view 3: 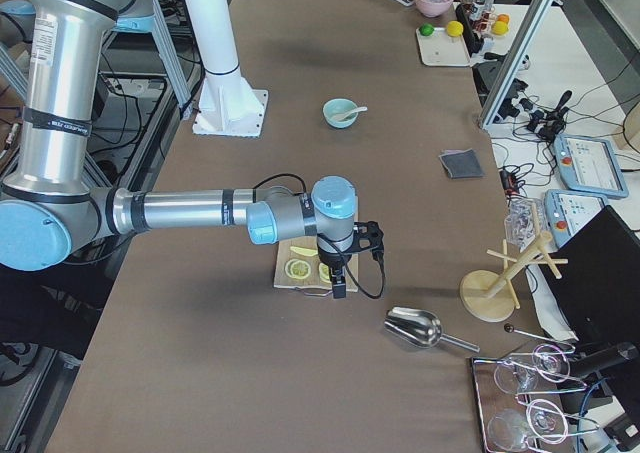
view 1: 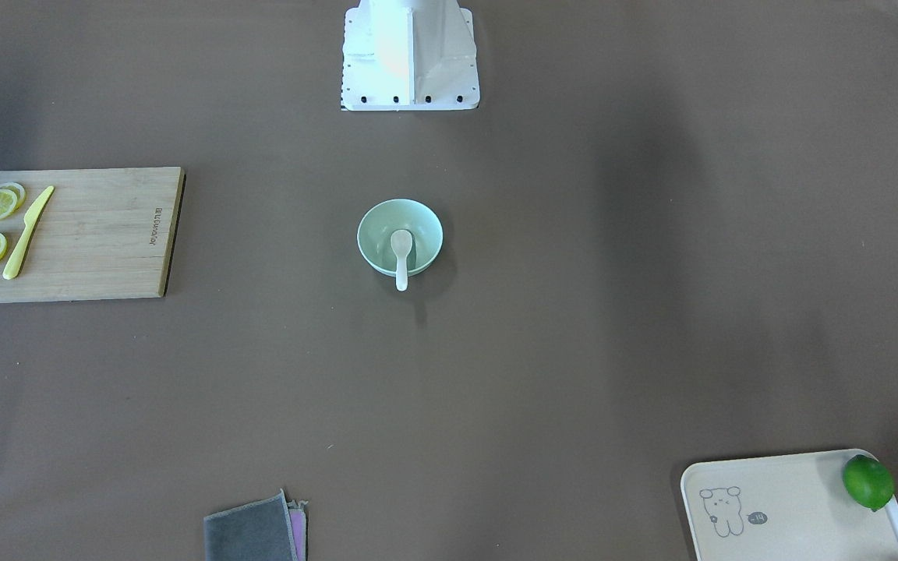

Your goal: Place spoon in bowl

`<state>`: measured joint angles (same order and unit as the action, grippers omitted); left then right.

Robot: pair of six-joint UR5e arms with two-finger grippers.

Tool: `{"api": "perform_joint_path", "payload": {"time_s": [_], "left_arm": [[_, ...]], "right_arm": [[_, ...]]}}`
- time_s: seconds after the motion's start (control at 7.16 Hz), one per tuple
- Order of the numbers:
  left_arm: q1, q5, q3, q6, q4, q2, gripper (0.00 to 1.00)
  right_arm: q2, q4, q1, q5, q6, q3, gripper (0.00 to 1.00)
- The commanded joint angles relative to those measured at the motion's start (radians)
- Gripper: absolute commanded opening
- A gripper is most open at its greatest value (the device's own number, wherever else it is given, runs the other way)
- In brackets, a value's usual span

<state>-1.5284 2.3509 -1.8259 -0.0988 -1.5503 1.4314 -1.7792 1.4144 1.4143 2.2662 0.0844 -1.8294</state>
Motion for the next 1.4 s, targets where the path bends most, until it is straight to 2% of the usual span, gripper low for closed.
{"api": "perform_joint_path", "payload": {"time_s": [0.0,1.26], "left_arm": [[-0.009,-0.001,0.001,0.001,-0.002,0.000,0.98],[-0.015,-0.004,0.007,-0.004,-0.002,0.009,0.98]], "right_arm": [[-0.005,0.000,0.000,-0.008,-0.003,0.001,1.00],[-0.011,0.001,0.020,-0.001,-0.006,-0.008,1.00]]}}
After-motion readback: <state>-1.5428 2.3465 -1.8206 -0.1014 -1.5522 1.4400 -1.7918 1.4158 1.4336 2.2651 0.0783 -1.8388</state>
